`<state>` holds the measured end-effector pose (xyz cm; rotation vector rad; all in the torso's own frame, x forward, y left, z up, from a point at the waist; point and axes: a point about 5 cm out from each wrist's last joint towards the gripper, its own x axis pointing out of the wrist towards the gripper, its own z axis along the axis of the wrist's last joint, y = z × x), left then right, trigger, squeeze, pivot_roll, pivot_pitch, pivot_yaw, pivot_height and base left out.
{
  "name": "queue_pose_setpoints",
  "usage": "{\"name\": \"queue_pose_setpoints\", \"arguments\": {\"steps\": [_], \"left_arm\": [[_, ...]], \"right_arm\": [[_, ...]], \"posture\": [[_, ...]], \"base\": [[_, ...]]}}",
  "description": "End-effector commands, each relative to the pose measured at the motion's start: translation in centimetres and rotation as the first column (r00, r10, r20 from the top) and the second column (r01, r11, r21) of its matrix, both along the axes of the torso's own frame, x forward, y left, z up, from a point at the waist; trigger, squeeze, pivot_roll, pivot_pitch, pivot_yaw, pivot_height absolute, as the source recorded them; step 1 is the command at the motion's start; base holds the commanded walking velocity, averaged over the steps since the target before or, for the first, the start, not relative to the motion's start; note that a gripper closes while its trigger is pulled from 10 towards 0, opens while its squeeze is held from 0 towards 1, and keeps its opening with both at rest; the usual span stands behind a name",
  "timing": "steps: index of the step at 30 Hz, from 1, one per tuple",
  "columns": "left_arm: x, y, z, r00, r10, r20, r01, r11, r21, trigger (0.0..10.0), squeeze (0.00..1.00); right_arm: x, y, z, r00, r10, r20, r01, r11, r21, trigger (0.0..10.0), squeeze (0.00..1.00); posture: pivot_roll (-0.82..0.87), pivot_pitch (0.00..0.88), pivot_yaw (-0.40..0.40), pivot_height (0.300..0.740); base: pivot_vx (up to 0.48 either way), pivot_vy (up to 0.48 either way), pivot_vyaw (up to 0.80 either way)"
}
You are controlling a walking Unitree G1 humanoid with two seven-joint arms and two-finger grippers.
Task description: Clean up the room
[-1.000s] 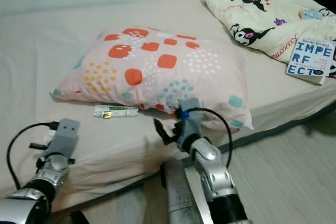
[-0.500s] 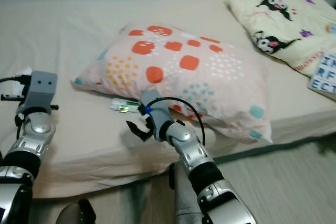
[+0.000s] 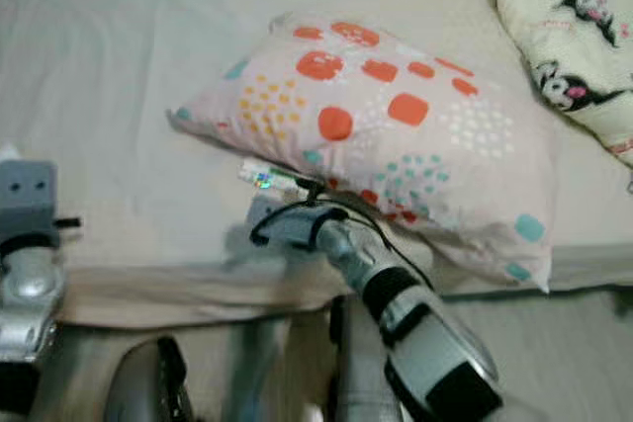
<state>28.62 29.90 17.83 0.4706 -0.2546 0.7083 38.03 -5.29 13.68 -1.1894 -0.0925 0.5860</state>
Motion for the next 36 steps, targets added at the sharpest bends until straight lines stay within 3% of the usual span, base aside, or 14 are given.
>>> {"name": "queue_pose_setpoints", "arguments": {"steps": [1,12,21,26,36], "left_arm": [[-0.8,0.1,-0.5,0.999,0.011,-0.03,-0.011,1.0,-0.014,10.0,0.0],[-3.6,-0.1,0.2,0.997,0.009,-0.075,-0.009,1.0,-0.006,10.0,0.0],[-4.8,-1.0,1.9,0.998,-0.005,-0.07,0.005,1.0,0.002,10.0,0.0],[-5.8,-1.1,2.4,0.996,-0.006,-0.094,0.006,1.0,0.002,10.0,0.0],[-5.9,-1.1,2.5,0.995,-0.008,-0.101,0.008,1.0,0.002,10.0,0.0]], "right_arm": [[-0.1,-0.5,-0.6,1.0,0.01,0.014,-0.009,0.998,-0.055,10.0,0.0],[0.6,-1.8,0.2,0.992,0.006,0.128,0.013,0.989,-0.145,10.0,0.0],[1.2,-3.2,1.3,0.979,-0.059,0.193,0.075,0.994,-0.074,10.0,0.0],[2.0,-5.1,2.9,0.942,-0.12,0.314,0.156,0.984,-0.091,10.0,0.0],[2.1,-5.4,3.2,0.936,-0.132,0.328,0.168,0.982,-0.085,10.0,0.0]], "posture": [[0.0,0.45,-0.21,0.505],[0.0,0.537,-0.224,0.505],[0.02,0.584,-0.23,0.505],[0.03,0.619,-0.23,0.505],[0.03,0.632,-0.227,0.505]], "base": [[0.0,0.0,0.0],[0.0,0.0,0.0],[0.0,0.0,0.0],[0.0,0.0,0.0],[0.0,0.0,0.0]]}}
